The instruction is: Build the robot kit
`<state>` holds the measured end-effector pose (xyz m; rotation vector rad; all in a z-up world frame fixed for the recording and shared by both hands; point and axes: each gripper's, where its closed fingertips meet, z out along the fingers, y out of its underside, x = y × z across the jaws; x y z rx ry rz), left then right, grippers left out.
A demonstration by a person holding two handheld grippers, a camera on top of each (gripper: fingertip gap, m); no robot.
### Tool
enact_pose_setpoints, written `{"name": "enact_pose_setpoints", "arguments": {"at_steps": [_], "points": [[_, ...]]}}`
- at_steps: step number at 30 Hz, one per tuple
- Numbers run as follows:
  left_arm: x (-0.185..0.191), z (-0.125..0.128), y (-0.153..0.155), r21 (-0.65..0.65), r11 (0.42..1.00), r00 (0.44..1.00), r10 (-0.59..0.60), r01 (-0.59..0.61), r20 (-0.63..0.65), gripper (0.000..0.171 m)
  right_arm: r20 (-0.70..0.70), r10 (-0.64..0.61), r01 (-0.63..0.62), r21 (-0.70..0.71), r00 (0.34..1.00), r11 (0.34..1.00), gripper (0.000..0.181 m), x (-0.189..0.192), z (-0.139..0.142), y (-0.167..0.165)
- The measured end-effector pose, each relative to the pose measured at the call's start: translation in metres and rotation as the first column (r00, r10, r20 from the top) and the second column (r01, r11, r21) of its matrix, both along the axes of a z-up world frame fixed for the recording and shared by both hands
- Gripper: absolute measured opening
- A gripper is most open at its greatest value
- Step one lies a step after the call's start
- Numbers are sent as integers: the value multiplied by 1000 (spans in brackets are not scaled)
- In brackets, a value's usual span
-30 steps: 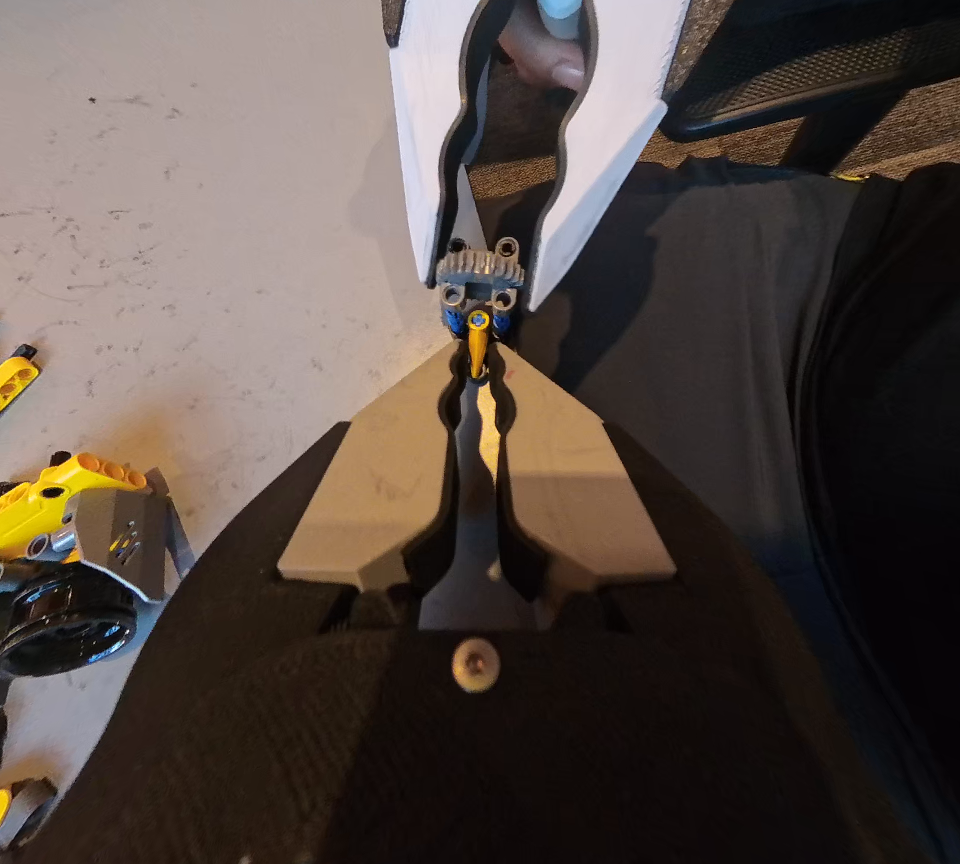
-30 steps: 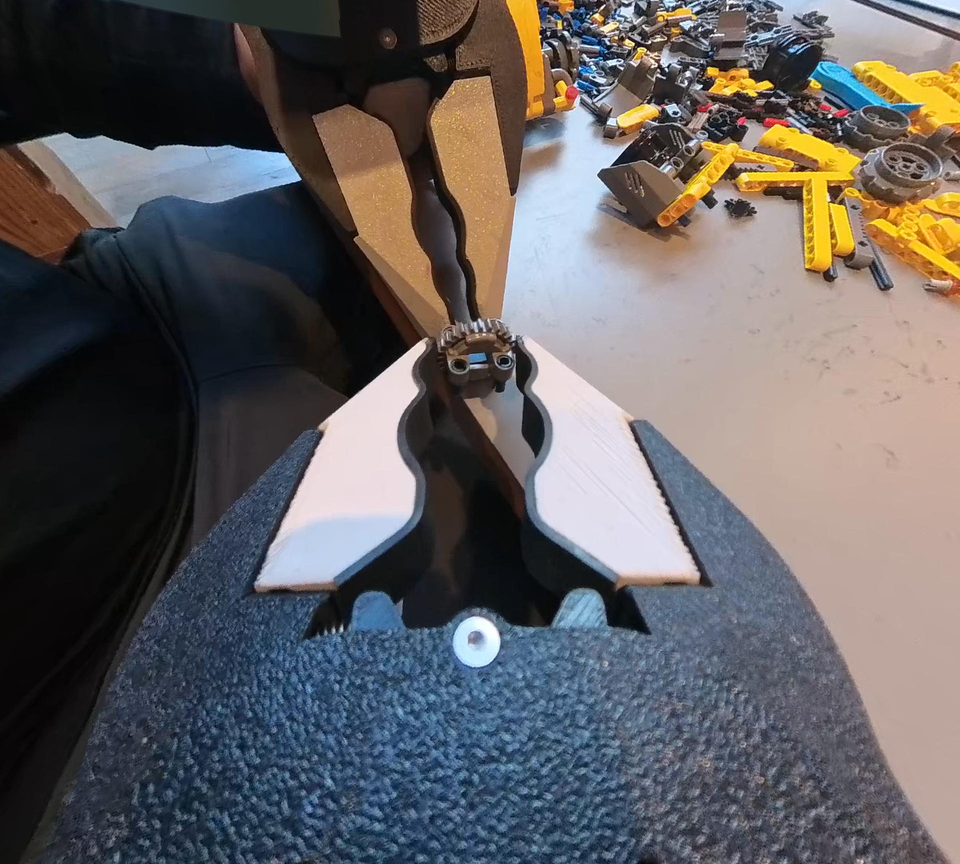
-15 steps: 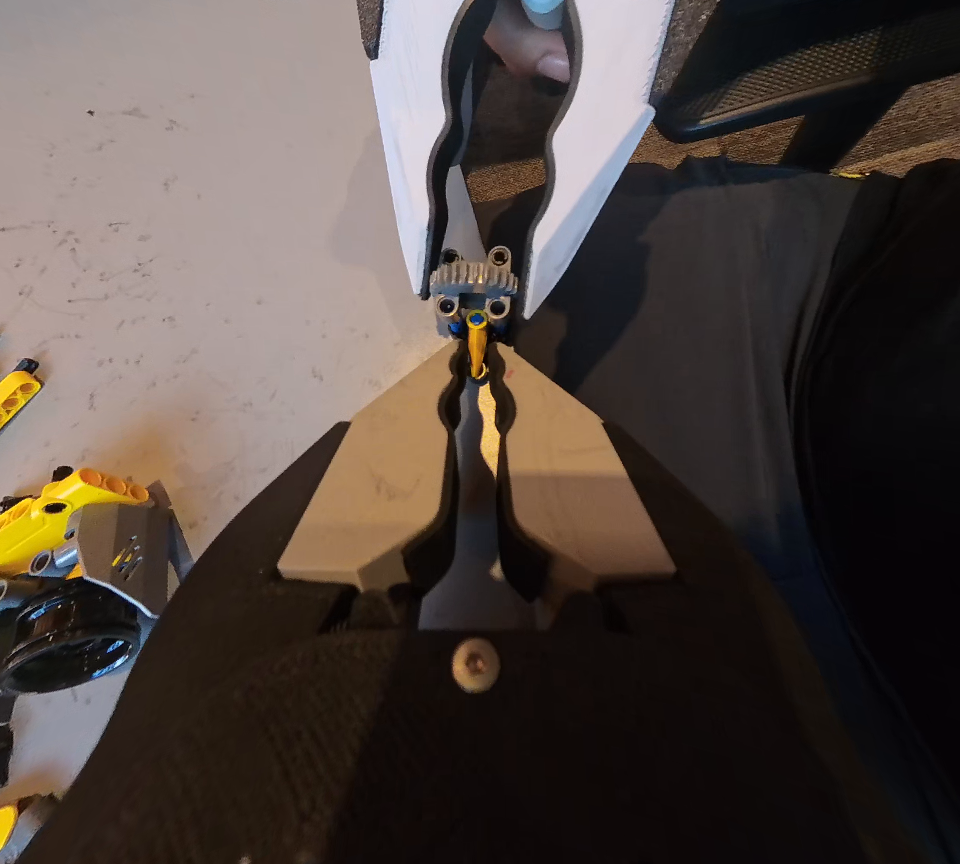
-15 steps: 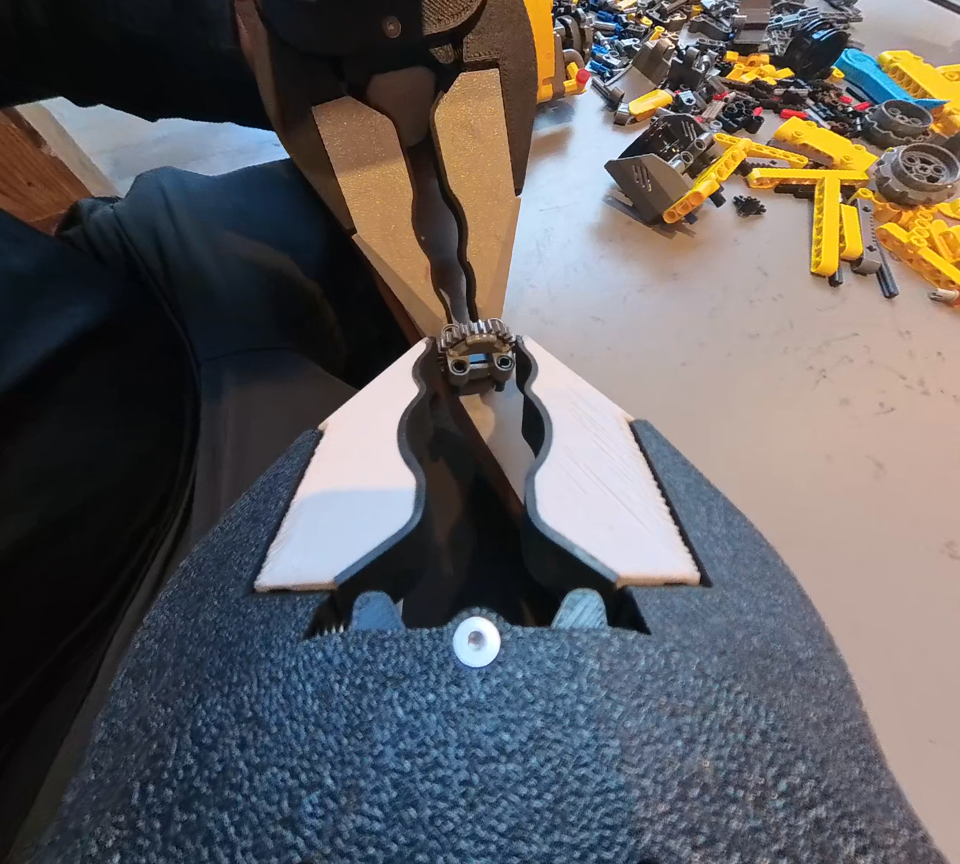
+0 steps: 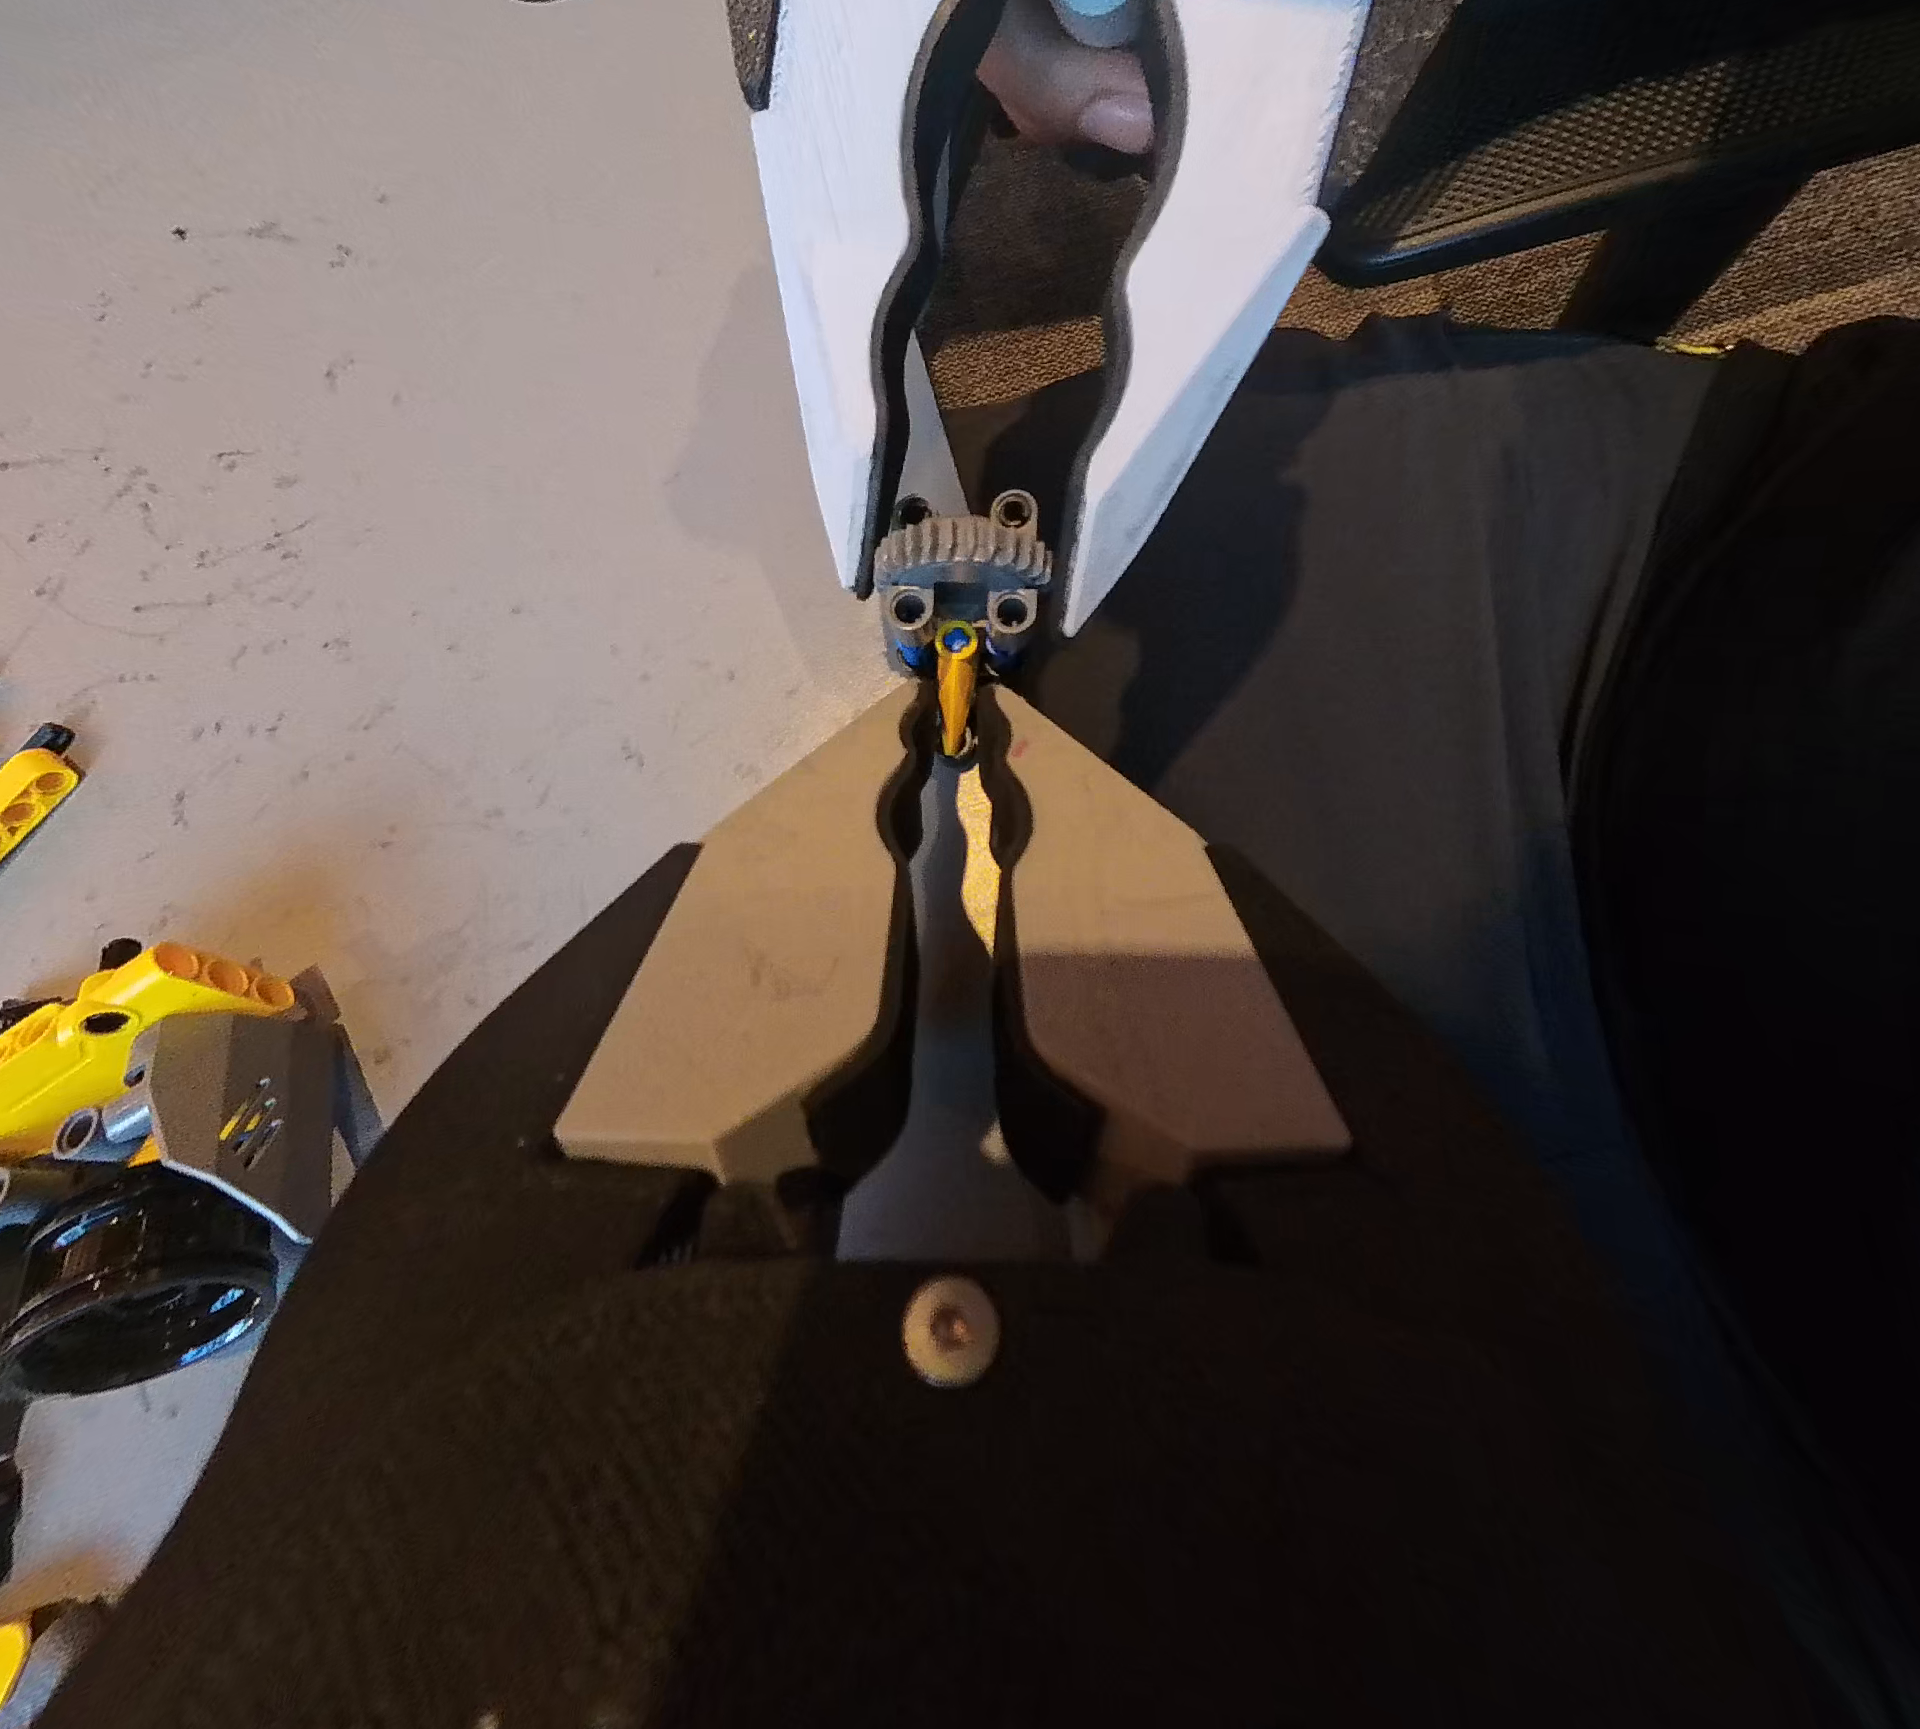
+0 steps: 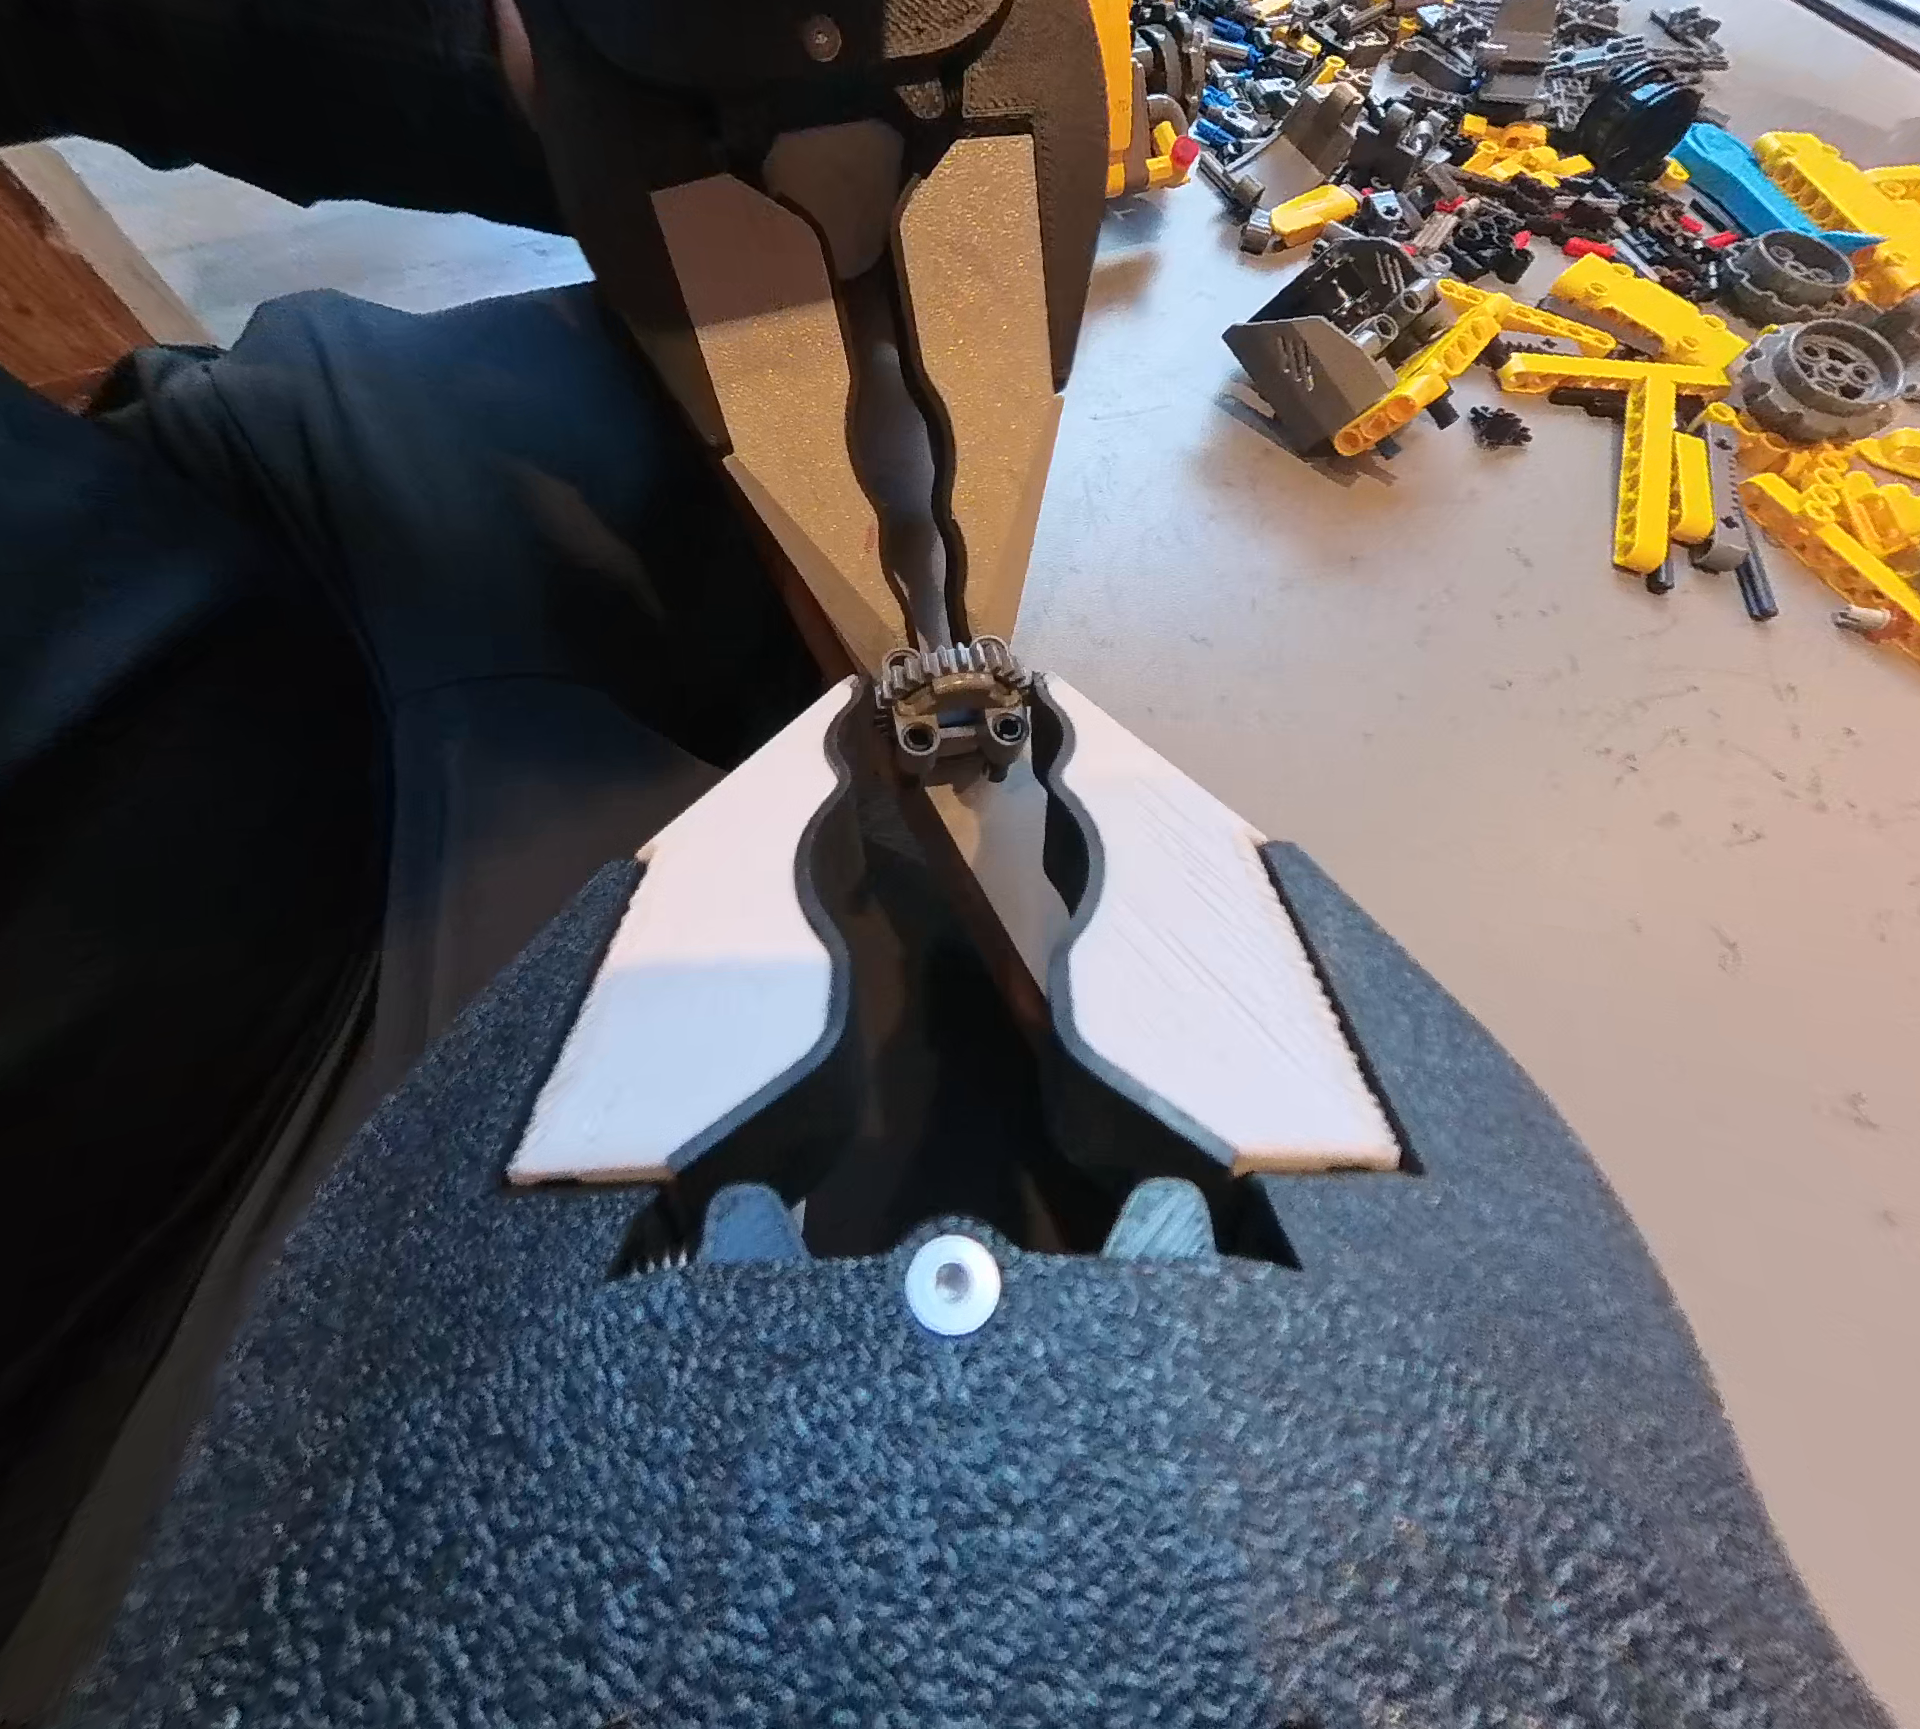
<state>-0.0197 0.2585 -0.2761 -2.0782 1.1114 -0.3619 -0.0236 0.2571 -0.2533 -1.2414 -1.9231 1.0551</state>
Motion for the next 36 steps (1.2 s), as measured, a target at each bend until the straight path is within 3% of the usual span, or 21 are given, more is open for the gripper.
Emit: {"name": "enact_pose_setpoints", "arguments": {"at_steps": [29, 36], "points": [[1, 0, 0, -1, 1000, 1000, -5, 5, 1, 6, -11, -7, 7, -4, 1000, 1000, 29, 1, -2, 3], [1, 0, 0, -6, 1000, 1000, -1, 1, 4, 6, 37, 16, -18, 66, 999, 998, 29, 0, -3, 4]]}}
